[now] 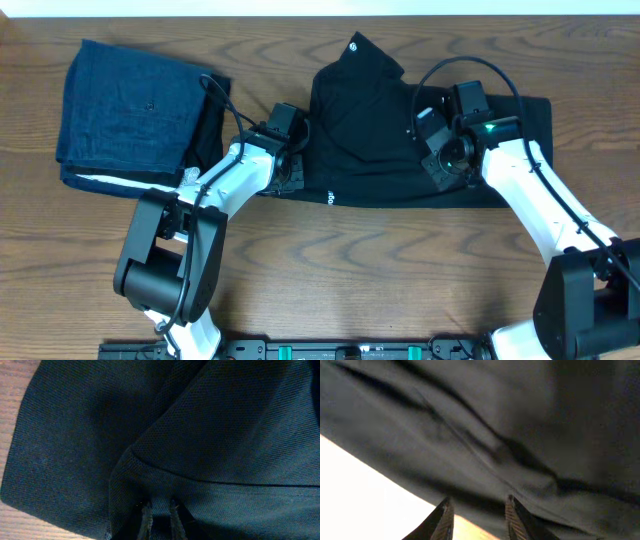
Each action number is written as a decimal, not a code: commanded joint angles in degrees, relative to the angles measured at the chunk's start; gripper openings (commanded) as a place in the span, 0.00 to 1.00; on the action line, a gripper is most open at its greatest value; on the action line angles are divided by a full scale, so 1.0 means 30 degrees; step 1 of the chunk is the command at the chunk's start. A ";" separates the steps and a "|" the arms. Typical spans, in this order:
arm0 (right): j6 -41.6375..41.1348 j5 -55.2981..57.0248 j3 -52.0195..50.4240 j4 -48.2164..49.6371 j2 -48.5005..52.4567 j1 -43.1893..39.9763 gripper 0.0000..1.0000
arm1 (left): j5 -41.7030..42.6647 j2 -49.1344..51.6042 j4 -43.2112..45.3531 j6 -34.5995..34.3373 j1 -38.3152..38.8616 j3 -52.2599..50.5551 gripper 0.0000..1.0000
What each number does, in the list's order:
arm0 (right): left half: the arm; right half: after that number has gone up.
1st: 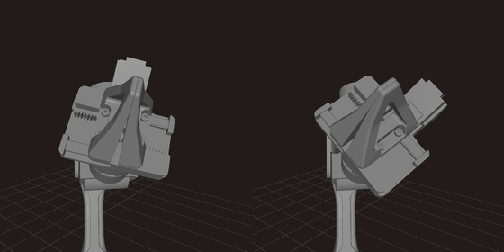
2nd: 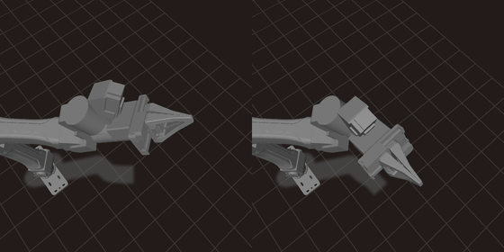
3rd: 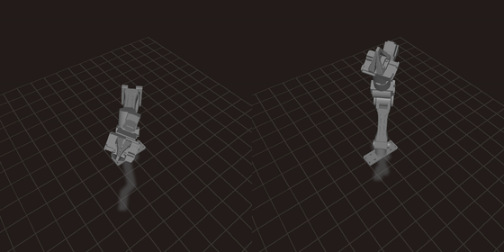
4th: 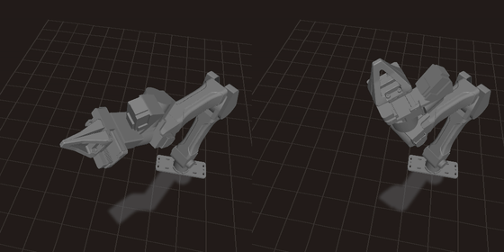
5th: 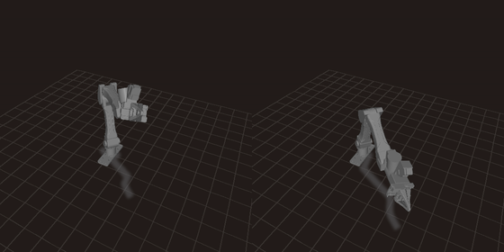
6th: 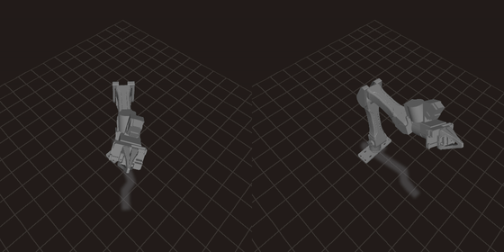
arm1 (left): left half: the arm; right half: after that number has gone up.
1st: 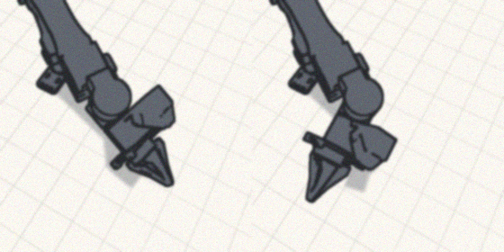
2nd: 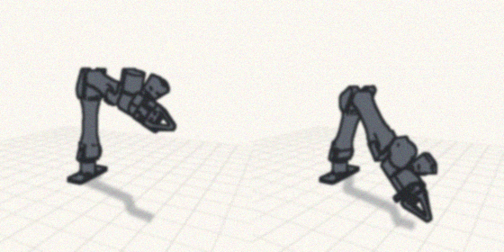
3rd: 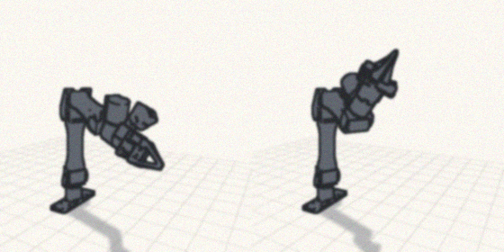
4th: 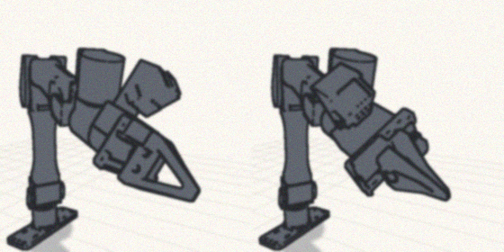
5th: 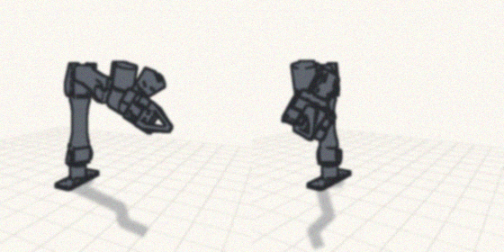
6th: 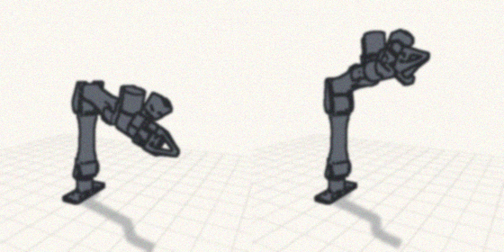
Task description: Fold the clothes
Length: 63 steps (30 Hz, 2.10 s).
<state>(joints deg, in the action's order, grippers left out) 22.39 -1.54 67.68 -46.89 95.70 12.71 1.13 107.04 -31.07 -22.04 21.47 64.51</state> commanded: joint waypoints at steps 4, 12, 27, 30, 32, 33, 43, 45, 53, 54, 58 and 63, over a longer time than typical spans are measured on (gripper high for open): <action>0.1020 0.0612 -0.1064 0.0787 0.1202 -0.0175 0.34 | -0.0015 0.0146 -0.0044 0.0182 -0.0102 -0.0138 0.21; 0.0984 0.2142 -0.1515 0.2637 0.2645 -0.0495 0.36 | -0.0015 0.0146 -0.0044 0.0182 -0.0102 -0.0138 0.21; 0.0976 0.1865 -0.1603 0.2630 0.3147 -0.0809 0.11 | -0.0015 0.0146 -0.0044 0.0182 -0.0102 -0.0138 0.21; 0.0976 0.1661 -0.1610 0.2623 0.3147 -0.0809 0.01 | -0.0015 0.0146 -0.0044 0.0182 -0.0102 -0.0138 0.21; 0.0984 0.1377 -0.1610 0.2667 0.3147 -0.0809 0.01 | -0.0015 0.0146 -0.0051 0.0182 -0.0102 -0.0138 0.21; 0.0984 0.1384 -0.1610 0.2812 0.3147 -0.0809 0.01 | -0.0015 0.0146 -0.0051 0.0182 -0.0102 -0.0138 0.21; 0.0984 0.1523 -0.1596 0.5042 0.3140 -0.1348 0.01 | -0.0015 0.0146 -0.0044 0.0182 -0.0102 -0.0138 0.21; 0.0976 0.1180 -0.1530 0.4197 0.3075 -0.1341 0.01 | -0.0015 0.0146 -0.0036 0.0182 -0.0102 -0.0138 0.21; 0.0976 -0.2237 -0.1166 0.1872 0.2703 -0.1603 0.29 | -0.0015 0.0146 0.0036 0.0117 -0.0102 -0.0138 0.21; 0.0976 -0.2448 -0.1166 0.1858 0.2703 -0.1661 0.30 | -0.0015 0.0146 0.0029 0.0117 -0.0102 -0.0138 0.21; 0.0991 -0.2506 -0.1311 0.1996 0.2754 -0.2018 0.39 | -0.0015 0.0146 0.0029 0.0117 -0.0102 -0.0138 0.21; 0.1632 -0.2499 -0.1909 0.3366 0.2827 -0.2142 0.49 | -0.0015 0.0146 0.0022 0.0117 -0.0102 -0.0138 0.21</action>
<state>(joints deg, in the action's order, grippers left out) 25.74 -7.64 63.00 -38.22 104.62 6.72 1.32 107.07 -30.94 -22.04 21.47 64.51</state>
